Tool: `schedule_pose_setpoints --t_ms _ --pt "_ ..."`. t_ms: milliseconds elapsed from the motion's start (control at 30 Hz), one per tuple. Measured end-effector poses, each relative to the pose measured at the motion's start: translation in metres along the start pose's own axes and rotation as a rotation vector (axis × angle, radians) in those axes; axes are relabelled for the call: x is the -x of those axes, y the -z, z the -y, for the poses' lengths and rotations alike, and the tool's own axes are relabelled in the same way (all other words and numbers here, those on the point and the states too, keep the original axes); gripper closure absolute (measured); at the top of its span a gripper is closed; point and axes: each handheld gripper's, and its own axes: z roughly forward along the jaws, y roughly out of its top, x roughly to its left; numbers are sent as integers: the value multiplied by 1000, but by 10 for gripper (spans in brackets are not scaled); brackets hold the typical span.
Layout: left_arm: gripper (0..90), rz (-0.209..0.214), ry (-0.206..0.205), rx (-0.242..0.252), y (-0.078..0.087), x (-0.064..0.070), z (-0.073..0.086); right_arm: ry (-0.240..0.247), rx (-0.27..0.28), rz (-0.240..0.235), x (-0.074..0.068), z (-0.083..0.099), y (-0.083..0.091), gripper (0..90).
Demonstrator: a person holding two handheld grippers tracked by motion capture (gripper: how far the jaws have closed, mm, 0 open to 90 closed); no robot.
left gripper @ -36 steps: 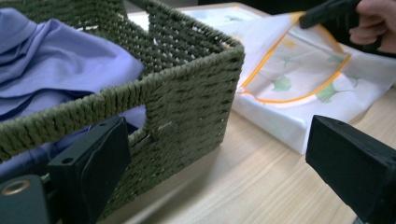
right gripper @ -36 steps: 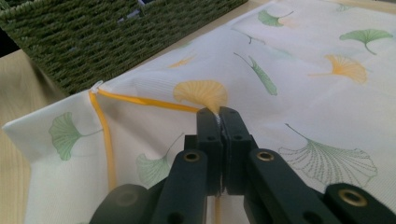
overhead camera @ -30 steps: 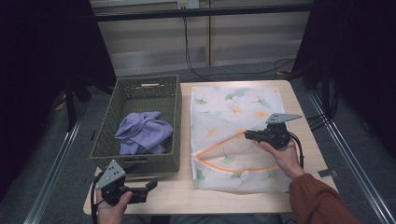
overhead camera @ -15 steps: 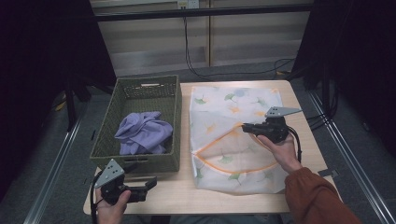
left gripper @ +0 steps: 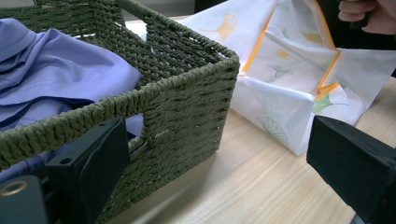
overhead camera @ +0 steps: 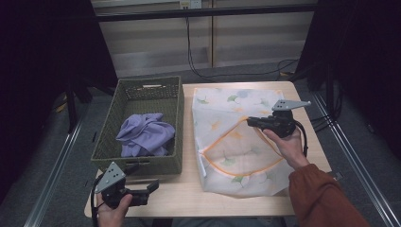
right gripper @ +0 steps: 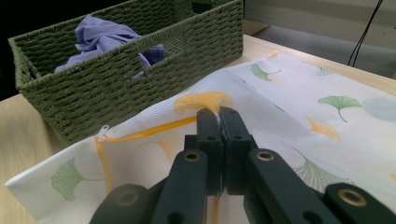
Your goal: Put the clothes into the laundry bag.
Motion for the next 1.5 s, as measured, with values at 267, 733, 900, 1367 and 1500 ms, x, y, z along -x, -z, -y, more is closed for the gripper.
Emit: schedule_pose_setpoints --t_ms 267,733,900,1367,1500 --pt "66 1 21 30 4 3 -1 -29 43 -1 3 -4 -1 888" --pt "106 -77 -54 22 9 -5 -39 -30 58 19 8 -4 7 887" --pt "132 -92 -67 -19 1 -24 -61 -31 57 22 10 -4 10 888" --pt "138 -133 -50 -71 -34 -63 -93 -32 46 8 9 -2 9 887" --pt "150 -148 -18 -104 -38 -79 -100 -34 42 4 9 -1 8 887"
